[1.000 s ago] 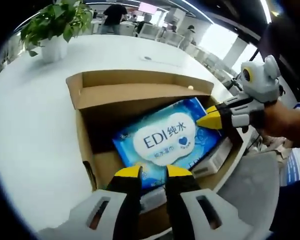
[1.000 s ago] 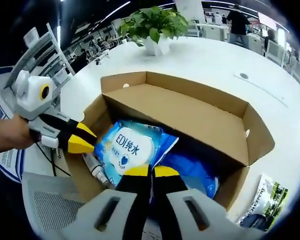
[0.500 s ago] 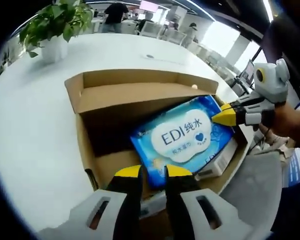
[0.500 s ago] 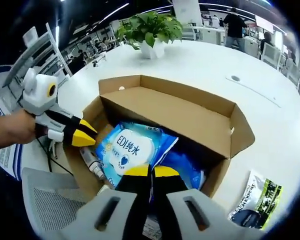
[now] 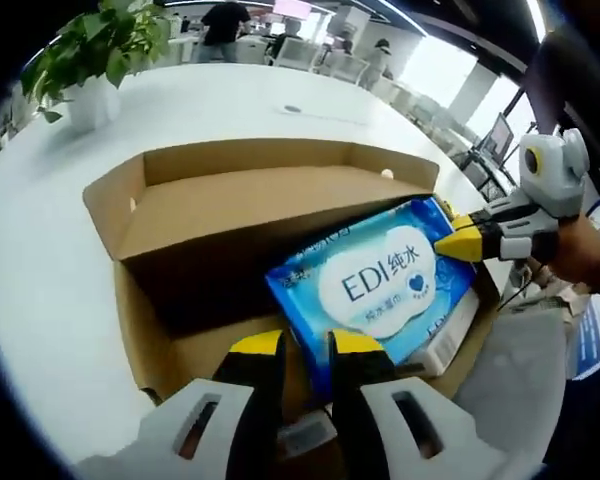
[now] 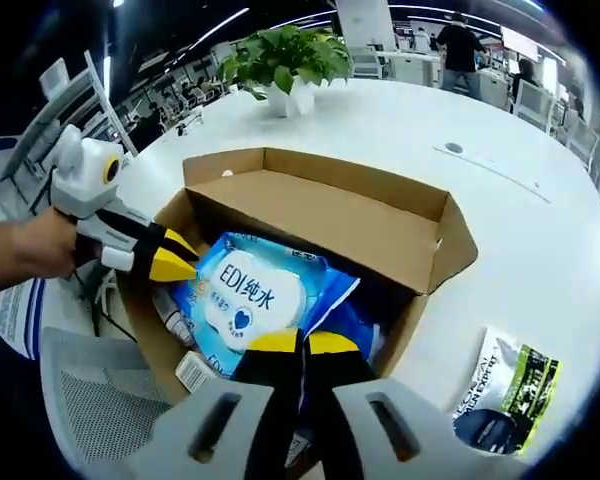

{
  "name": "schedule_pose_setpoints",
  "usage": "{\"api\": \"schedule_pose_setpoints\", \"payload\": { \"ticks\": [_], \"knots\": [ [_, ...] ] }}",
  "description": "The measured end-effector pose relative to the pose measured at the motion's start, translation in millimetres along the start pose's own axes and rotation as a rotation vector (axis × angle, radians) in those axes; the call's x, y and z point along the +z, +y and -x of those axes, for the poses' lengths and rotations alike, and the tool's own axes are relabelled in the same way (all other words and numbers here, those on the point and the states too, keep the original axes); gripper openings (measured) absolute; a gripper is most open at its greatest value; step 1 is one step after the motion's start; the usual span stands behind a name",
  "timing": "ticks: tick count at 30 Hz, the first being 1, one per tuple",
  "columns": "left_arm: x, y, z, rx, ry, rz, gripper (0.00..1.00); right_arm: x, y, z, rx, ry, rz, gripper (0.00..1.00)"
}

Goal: Operate the shoe box by opening the lid, removing the specified soft item, and placing it in the target area until the item is outside and the box remains undamaged.

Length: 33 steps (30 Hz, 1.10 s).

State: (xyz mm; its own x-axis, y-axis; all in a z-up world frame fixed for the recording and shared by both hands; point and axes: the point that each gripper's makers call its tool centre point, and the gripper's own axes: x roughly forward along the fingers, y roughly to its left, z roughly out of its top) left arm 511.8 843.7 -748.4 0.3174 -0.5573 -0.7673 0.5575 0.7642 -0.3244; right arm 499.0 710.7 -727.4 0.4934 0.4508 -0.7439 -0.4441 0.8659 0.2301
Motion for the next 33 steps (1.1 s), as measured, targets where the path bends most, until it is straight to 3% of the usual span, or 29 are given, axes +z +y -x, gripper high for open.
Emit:
{"api": "schedule_pose_setpoints", "payload": {
  "ticks": [15, 27, 33],
  "knots": [
    [-2.7, -2.2, -16, -0.001, 0.041, 0.011, 0.13, -3.8, -5, -3, 0.011, 0.005, -0.011, 0.0],
    [2.1, -1.8, -17, 0.015, 0.015, -0.043, 0.0, -6.9, -6, -5, 0.01, 0.01, -0.022, 0.0],
    [4.5, -1.0, -14, 0.006, 0.02, -0.026, 0.0, -7.4, -6, -6, 0.007, 0.01, -0.031, 0.0]
  ]
}}
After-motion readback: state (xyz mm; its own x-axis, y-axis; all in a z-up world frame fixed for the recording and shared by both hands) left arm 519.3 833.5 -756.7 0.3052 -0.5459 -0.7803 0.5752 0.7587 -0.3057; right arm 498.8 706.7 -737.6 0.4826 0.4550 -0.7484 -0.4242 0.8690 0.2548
